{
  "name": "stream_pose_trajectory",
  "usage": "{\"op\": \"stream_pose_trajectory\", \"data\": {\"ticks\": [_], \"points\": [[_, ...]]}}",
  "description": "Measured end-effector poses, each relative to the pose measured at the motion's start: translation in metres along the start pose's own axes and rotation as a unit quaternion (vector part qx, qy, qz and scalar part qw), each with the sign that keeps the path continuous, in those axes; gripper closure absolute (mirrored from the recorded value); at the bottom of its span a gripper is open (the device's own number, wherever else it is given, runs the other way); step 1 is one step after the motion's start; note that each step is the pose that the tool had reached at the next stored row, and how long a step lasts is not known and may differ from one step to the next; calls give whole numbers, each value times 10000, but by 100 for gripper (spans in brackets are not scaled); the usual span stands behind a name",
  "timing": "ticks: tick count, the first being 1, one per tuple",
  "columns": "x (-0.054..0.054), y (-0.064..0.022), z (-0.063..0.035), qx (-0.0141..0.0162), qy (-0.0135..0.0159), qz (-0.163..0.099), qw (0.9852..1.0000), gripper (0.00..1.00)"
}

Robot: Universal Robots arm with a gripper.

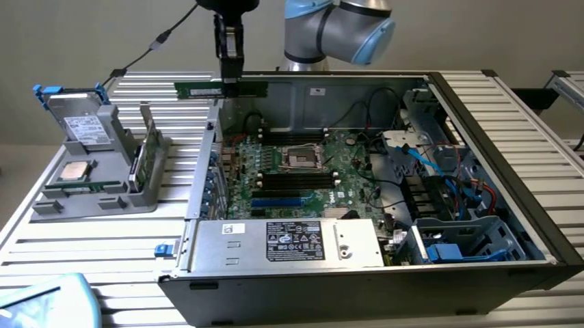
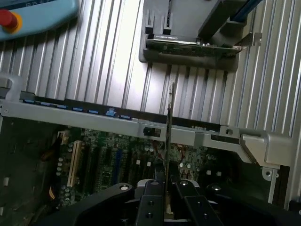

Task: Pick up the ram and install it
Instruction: 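Pick up the ram and move it above insertion slot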

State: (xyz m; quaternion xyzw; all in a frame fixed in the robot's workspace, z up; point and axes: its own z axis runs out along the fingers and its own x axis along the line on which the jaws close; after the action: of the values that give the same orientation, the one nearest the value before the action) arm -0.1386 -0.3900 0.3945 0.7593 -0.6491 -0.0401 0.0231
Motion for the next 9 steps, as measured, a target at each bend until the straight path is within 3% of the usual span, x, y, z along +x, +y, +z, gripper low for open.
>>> {"op": "stream_pose_trajectory", "data": {"ticks": [9], "points": [[63, -402, -37, 1, -9, -2, 10000, 86]]}}
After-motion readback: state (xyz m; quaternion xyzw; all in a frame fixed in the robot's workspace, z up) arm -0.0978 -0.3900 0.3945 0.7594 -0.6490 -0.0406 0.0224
